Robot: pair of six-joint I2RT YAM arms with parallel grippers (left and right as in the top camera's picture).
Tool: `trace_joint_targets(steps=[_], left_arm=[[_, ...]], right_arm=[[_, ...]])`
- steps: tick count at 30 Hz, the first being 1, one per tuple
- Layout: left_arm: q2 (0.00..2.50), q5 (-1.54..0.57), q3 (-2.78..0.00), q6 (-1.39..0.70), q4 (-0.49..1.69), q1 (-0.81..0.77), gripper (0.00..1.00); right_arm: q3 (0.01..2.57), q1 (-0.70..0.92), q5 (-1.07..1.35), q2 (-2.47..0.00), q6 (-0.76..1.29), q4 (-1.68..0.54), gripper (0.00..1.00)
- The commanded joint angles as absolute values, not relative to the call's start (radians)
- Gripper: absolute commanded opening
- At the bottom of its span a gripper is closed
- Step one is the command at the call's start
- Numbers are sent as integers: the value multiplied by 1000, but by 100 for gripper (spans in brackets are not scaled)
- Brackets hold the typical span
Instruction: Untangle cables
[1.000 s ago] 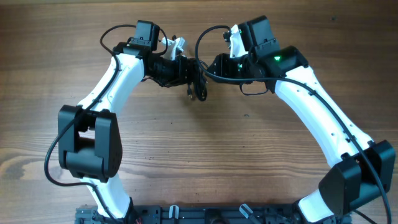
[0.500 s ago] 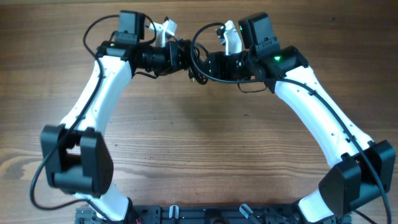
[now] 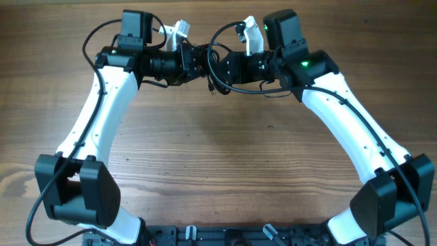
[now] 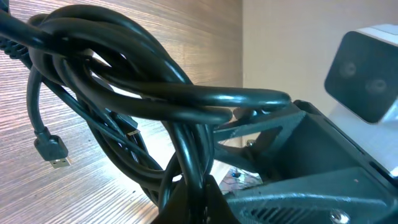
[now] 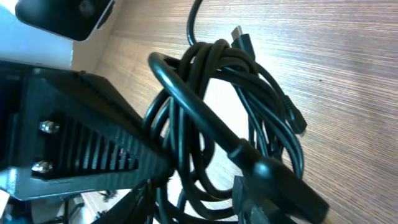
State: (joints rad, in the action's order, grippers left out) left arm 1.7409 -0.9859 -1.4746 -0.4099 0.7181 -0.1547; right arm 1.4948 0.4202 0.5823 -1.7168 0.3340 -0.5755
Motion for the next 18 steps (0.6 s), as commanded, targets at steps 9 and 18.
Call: trace_joint_targets(steps=[9,18], left_arm=[[1702,-1332,-1493,-473,633,-152,4],[1702,-1125,-1493,-423,662,-129,4]], right_arm=[[1497,458,561,-1745,307,-583,42],[1497,385,341,-1723,516,-581,4]])
